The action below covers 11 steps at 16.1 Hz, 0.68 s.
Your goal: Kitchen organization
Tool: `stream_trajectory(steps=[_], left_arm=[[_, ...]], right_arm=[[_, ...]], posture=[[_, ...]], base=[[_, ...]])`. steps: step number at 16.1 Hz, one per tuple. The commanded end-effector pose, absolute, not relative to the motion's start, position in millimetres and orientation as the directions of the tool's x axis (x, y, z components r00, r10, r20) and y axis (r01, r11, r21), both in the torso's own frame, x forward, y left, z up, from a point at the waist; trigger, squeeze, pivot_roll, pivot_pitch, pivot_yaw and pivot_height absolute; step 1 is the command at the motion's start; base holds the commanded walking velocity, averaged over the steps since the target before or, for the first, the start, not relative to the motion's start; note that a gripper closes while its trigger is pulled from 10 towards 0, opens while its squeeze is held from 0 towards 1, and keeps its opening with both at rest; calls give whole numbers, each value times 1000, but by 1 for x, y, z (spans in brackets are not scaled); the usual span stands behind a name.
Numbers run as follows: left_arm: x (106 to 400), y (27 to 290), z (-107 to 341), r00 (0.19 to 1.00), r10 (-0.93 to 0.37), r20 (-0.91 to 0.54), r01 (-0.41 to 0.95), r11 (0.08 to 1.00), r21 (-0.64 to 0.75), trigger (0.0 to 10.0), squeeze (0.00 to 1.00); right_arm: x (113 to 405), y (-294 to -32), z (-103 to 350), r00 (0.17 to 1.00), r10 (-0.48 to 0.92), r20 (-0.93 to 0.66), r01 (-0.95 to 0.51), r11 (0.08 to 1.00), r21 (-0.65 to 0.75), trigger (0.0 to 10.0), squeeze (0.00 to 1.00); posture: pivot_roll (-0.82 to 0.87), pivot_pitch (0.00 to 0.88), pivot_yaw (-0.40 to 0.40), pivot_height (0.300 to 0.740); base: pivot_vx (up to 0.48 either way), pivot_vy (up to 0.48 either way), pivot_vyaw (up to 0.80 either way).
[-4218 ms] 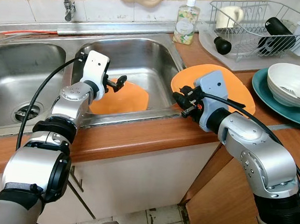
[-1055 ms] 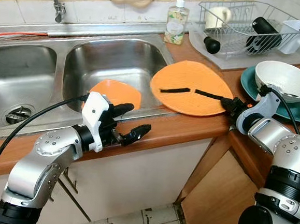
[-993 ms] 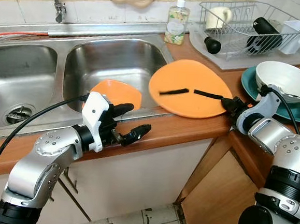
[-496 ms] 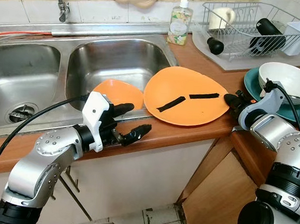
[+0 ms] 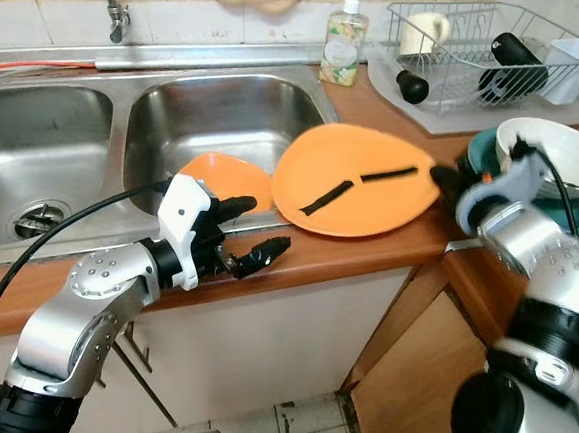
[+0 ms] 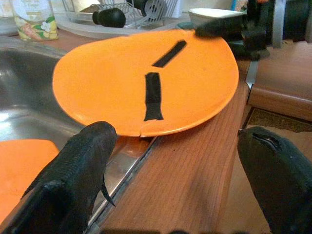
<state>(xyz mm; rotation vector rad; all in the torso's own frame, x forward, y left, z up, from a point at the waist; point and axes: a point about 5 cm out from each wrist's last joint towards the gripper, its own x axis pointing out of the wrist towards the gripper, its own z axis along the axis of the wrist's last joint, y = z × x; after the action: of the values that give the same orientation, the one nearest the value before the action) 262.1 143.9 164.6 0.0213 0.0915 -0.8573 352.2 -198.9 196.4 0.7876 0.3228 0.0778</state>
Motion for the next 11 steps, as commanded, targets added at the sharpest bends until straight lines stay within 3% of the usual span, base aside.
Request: stream_trajectory(steps=[1,8,11], left_arm=[[265,147,168,662,-744,-89,747,665,6,10000,1000],[265,157,171,688,-720,-92,725,689,25,10000,1000],[263,161,172,701,-707,-96,712,702,29,10000,1000]], right_arm=[[359,-191,207,955,197,-221,21,698,716,0,0],[397,-135,228,942,288,-174,-82,699,711,0,0],[411,-97,225,932,313,-181,-86,679,729,0,0]], posture=[[-22,0,34,740],[2,0,21,740],[18,0,12,740]], base=[[0,0,0],[0,0,0],[0,0,0]])
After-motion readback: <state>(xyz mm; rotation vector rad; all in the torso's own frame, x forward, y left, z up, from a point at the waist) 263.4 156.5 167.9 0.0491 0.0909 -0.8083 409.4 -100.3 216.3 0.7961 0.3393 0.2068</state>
